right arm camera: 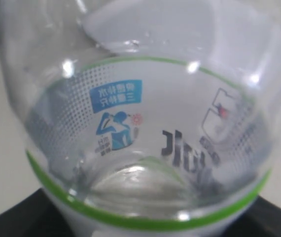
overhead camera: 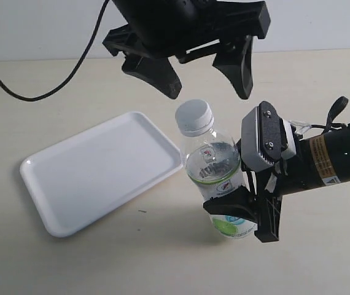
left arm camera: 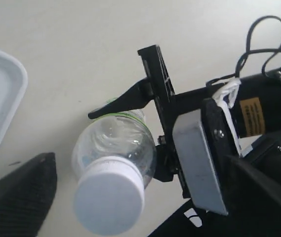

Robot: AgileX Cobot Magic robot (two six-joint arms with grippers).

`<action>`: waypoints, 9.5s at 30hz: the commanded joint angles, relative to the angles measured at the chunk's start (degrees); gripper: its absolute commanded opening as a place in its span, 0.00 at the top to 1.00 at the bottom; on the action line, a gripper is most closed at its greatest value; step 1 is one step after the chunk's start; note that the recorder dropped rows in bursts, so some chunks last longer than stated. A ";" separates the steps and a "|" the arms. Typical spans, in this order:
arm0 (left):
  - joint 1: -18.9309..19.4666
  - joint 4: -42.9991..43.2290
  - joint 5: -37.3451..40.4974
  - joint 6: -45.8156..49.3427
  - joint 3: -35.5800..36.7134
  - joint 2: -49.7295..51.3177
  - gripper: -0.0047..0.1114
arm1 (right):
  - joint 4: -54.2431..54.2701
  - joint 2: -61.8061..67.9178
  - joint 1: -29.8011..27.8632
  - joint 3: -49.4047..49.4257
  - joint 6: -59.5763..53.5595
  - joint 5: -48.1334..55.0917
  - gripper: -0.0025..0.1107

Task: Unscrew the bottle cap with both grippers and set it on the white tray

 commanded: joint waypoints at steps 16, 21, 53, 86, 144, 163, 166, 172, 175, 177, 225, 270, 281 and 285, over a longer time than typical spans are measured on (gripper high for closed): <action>0.12 0.21 0.84 36.27 2.65 -0.70 0.30 | -0.84 -0.40 0.15 -0.01 0.82 -1.32 0.98; 0.12 0.21 0.84 37.25 6.64 -3.61 0.30 | -0.83 -0.40 0.15 -0.01 0.84 -1.57 0.98; 0.26 -2.07 -7.62 37.61 12.27 -5.58 0.53 | -0.93 -0.40 0.15 -0.01 1.49 -2.77 0.98; 0.15 3.46 -4.89 0.69 12.27 -5.46 0.96 | 0.60 -0.40 0.15 -0.01 1.49 -0.77 0.98; 0.57 -0.11 0.84 28.88 3.66 -1.77 0.24 | 1.67 -0.73 0.15 -0.01 5.53 -0.86 0.98; 0.57 -1.21 0.84 46.48 3.66 0.73 0.25 | 1.67 -0.73 0.15 -0.01 5.94 -0.86 0.98; 0.57 -1.38 0.84 46.48 3.66 0.73 0.29 | 1.67 -0.73 0.15 -0.01 5.94 -0.86 0.98; 0.57 -1.38 0.84 46.86 3.66 0.73 0.41 | 1.67 -0.73 0.15 -0.01 5.94 -0.86 0.98; 0.57 -1.38 0.84 47.10 3.66 0.73 0.41 | 1.67 -0.73 0.15 -0.01 5.94 -0.86 0.98; 0.57 -1.38 0.84 47.38 3.66 0.73 0.41 | 1.67 -0.73 0.15 -0.01 5.94 -0.86 0.98; 0.18 2.02 0.84 -43.22 3.66 0.73 0.96 | 1.66 -0.73 0.15 -0.01 5.34 -0.83 0.98; 8.21 32.90 -35.45 6.77 35.93 -8.36 0.96 | 8.18 -0.73 0.15 -0.01 7.92 -4.30 0.98; 13.37 29.99 -34.80 4.30 37.61 0.34 0.96 | 8.18 -0.73 0.15 -0.01 8.09 -4.16 0.98; 13.37 29.99 -33.45 4.43 37.61 5.02 0.96 | 8.18 -0.73 0.15 -0.01 8.09 -4.16 0.98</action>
